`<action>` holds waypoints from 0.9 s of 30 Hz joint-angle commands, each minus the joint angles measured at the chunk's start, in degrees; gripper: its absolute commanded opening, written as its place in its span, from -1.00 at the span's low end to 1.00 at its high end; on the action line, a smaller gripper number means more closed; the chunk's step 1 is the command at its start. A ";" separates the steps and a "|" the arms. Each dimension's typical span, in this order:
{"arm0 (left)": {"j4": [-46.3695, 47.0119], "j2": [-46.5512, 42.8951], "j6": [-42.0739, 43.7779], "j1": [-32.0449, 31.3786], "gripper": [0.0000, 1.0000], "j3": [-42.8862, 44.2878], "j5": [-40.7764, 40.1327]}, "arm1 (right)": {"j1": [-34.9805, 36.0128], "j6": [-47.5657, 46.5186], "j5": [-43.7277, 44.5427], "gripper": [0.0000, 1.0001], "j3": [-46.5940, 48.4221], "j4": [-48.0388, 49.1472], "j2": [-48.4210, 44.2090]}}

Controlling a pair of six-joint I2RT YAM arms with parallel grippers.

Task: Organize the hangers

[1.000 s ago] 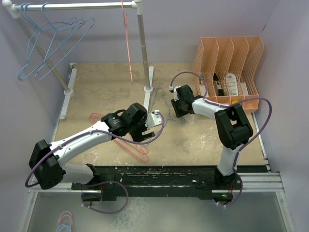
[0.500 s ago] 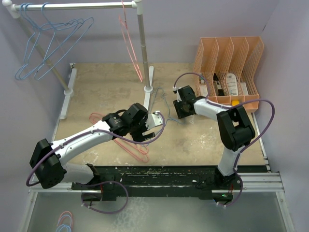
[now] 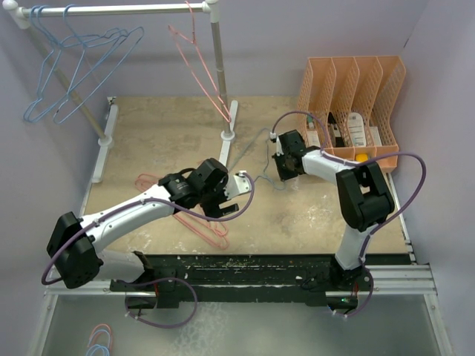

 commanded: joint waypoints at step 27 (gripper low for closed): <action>38.50 29.58 19.17 7.32 0.66 -0.56 0.56 | -0.36 -2.31 -12.53 -1.00 10.90 -16.29 -16.01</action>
